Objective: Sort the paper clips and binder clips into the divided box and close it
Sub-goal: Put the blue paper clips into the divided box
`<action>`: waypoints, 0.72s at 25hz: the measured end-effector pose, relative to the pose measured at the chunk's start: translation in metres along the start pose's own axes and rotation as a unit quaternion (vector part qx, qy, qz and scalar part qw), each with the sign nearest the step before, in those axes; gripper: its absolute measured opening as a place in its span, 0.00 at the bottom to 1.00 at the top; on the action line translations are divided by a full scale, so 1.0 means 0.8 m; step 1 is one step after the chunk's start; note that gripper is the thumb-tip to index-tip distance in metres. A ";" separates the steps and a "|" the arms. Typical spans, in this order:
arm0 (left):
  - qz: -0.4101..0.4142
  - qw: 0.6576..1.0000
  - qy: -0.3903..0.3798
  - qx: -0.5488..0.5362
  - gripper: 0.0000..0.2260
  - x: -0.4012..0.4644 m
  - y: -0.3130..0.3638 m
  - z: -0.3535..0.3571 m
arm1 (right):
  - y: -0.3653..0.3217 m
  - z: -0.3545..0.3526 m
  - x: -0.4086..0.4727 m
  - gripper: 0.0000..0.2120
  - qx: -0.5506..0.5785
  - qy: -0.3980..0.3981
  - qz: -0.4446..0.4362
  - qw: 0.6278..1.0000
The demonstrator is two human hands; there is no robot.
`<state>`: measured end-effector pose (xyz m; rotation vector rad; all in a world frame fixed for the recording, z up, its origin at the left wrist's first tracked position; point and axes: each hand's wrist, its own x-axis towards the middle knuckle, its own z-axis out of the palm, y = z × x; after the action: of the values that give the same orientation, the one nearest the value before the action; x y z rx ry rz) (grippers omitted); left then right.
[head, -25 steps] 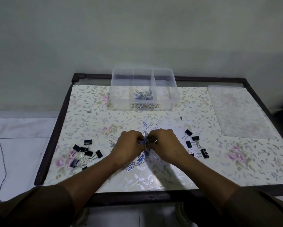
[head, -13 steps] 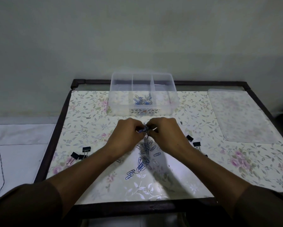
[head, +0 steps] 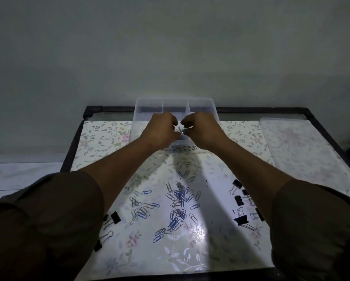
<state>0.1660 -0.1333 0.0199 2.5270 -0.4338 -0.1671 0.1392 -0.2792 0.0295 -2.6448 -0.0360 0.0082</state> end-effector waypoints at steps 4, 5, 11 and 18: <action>0.007 0.999 0.034 -0.014 0.20 -0.030 0.001 -0.007 | 0.004 -0.001 -0.027 0.15 0.023 0.040 0.002 0.999; 0.008 0.999 0.047 -0.026 0.19 -0.047 0.002 -0.010 | 0.005 -0.001 -0.040 0.14 0.031 0.052 -0.003 0.998; -0.063 0.978 -0.095 0.176 0.25 -0.161 -0.023 0.005 | 0.030 0.026 -0.128 0.24 -0.032 -0.103 0.047 0.993; -0.127 0.962 -0.162 0.180 0.32 -0.216 -0.049 0.049 | 0.033 0.059 -0.177 0.36 -0.127 -0.220 0.054 0.966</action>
<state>0.0063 -0.0638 -0.0298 2.9189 -0.2788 -0.6618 -0.0026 -0.2837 -0.0245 -2.8412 -0.0429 0.6701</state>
